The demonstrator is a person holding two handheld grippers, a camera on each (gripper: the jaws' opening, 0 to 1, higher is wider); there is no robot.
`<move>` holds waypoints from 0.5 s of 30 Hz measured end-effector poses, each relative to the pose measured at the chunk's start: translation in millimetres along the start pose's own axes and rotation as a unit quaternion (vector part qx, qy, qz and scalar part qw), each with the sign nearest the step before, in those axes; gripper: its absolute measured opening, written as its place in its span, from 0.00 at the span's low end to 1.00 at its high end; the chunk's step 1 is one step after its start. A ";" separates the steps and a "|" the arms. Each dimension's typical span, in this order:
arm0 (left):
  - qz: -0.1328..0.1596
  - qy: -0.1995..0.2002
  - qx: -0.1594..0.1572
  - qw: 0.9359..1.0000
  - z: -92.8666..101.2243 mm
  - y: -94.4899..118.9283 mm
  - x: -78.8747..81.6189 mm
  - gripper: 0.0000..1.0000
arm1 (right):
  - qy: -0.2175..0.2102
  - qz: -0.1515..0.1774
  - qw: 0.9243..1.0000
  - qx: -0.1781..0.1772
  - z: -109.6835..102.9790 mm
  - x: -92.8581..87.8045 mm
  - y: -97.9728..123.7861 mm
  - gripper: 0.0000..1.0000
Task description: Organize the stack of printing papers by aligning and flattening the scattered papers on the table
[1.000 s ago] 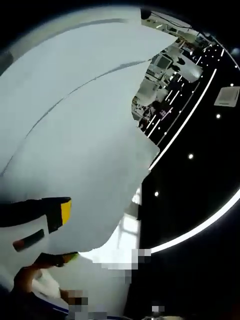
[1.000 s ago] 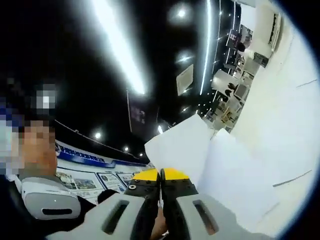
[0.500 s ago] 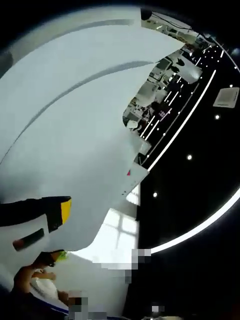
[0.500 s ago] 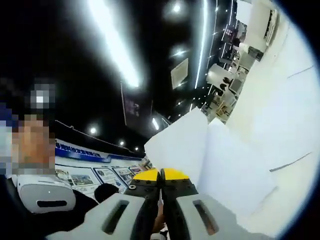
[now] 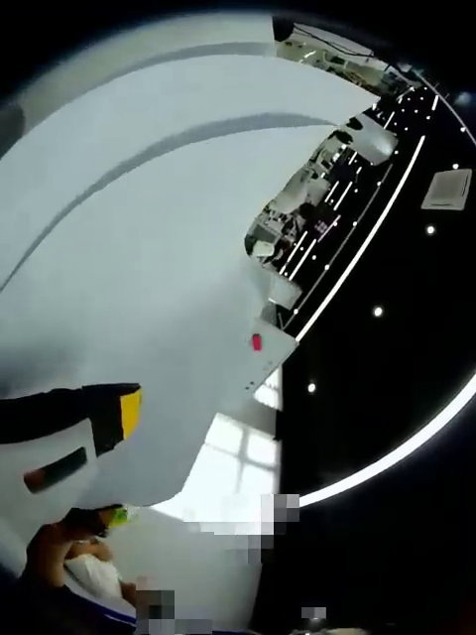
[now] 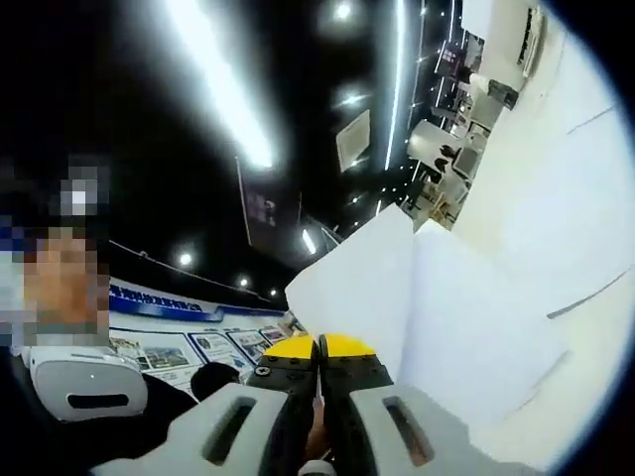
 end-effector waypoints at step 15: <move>-0.007 -0.028 0.021 0.999 -5.3 2.8 -1.7 0.19 | -0.007 -0.004 1.000 -0.014 5.5 -2.9 -2.1 0.00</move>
Point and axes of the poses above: the point that each gripper's makers call its tool centre point, and the gripper's own axes: y roughly backward along the fingers, z roughly to its right, x roughly out of its top, the point moved 4 cm from there along y, roughly backward along the fingers, and after that the axes turned 7 degrees about -x, right-handed, at the moved point
